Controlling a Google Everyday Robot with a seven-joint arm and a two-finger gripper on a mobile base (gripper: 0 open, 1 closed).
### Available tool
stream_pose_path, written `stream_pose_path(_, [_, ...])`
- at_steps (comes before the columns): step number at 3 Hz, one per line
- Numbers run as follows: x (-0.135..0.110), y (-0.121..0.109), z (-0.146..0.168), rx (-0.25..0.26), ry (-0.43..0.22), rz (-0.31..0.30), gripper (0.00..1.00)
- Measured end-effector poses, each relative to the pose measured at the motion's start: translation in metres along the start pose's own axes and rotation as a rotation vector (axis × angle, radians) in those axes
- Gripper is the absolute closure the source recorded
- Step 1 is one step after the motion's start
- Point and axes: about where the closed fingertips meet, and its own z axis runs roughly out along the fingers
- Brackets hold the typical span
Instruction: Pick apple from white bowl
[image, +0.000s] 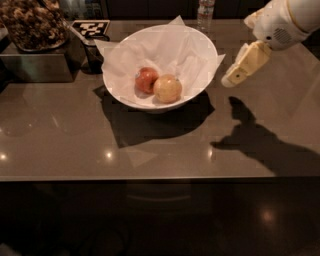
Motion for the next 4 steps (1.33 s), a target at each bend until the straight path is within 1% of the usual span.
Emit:
stream_pose_path(1, [-0.025,-0.022,0.030,-0.060,-0.027,0.000,0.03])
stream_pose_path(2, [-0.025,-0.021,0.027,-0.053,-0.027,-0.001,0.15])
stream_pose_path(3, [-0.028,-0.018,0.027,-0.049,-0.035,-0.008,0.25])
stream_pose_path(4, [-0.050,-0.009,0.044,-0.099,-0.118,-0.041,0.16])
